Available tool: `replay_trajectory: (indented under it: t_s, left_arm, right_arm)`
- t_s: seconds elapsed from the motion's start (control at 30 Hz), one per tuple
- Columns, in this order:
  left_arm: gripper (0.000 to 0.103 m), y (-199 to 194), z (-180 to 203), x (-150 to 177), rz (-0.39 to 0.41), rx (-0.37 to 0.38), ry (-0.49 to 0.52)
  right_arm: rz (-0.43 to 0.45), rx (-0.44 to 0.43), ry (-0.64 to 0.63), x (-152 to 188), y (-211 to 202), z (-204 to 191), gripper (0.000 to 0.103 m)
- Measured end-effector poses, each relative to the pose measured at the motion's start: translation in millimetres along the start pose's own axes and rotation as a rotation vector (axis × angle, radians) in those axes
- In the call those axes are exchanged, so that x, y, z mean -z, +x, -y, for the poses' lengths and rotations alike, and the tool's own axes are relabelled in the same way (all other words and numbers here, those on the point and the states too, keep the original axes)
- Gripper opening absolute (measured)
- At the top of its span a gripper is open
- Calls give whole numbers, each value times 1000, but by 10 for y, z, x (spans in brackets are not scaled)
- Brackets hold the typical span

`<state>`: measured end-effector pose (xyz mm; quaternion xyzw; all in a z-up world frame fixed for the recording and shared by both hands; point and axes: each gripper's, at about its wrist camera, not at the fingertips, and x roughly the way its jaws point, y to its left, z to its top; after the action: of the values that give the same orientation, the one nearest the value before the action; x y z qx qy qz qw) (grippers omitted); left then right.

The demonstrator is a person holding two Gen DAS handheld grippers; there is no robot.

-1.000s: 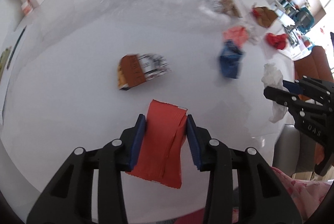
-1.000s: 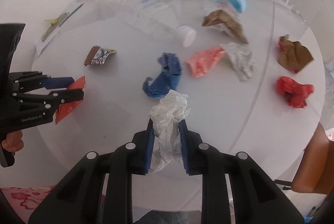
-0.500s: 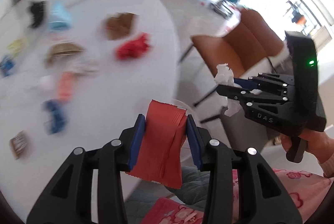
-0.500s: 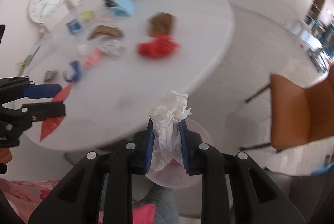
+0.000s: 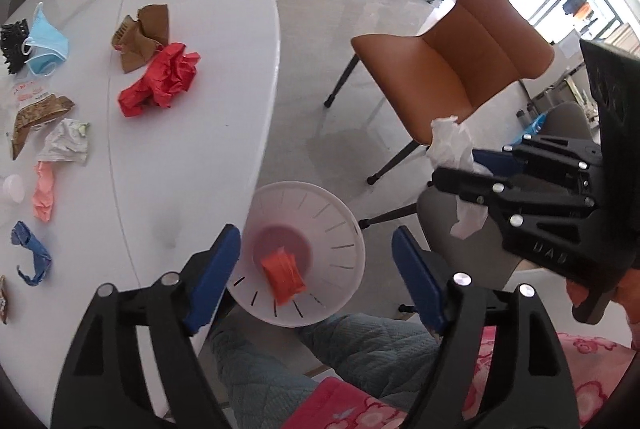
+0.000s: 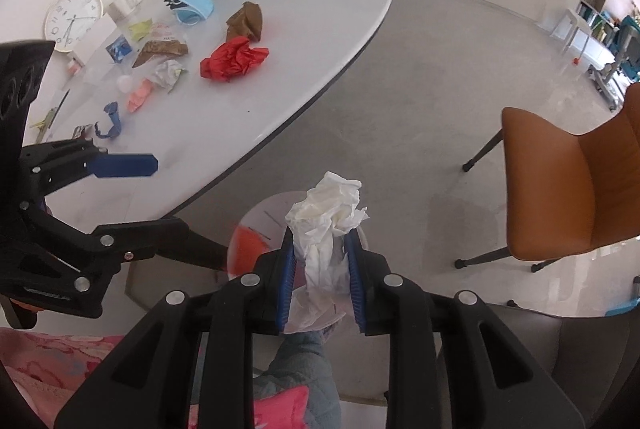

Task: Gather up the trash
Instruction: 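Carry both items over the wastebasket and open both tools to drop them, then move the left tool to the brown-and-white snack wrapper and grasp it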

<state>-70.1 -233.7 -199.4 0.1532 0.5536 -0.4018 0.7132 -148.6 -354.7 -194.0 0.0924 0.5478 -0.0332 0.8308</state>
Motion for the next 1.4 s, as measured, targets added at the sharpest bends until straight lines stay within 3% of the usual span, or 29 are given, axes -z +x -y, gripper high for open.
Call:
replay_trajectory:
  t_s: [0.13,0.37,0.47,0.5,0.53,0.6,0.63,0.87,1.07,1.17,1.4]
  left_arm:
    - [79,-40,-100,18,1,-33,-24]
    - [85,-459,-293,4,55,-107,-109]
    - [85,-675,-396,23,84,-146,-137]
    - [86,-745,-432,25,90,-160,-146]
    - [86,-807,-463,32,97,-171,-155]
    - [87,-951,-548,59,116,-195,-176]
    - [90,-1013,-579,73,125,-204,-186]
    - [91,-1357,-808,195,203,-287,-261]
    - [93,-1615,-1003,238,263,-311,-363]
    - [95,-1768,-1097,266,298,-368,-388]
    - [95,-1986,-1398,471,338,-443,-461]
  right_arm:
    - [-4,-27,0,-39,71,-14,26]
    - [-35,-96,-36,-64,216,-148,26]
    - [-67,-125,-69,-43,326,-286,32]
    - [-75,-124,-72,-34,346,-310,43]
    - [-81,-116,-71,-26,367,-333,65]
    - [-78,-109,-51,-22,379,-365,84]
    - [-72,-116,-41,-25,370,-370,87]
    - [-5,-104,2,-252,176,-367,94]
    - [128,-105,-41,-661,-143,-560,100]
    - [190,-120,-62,-873,-271,-693,101]
    - [223,-143,-76,-1168,-281,-919,101]
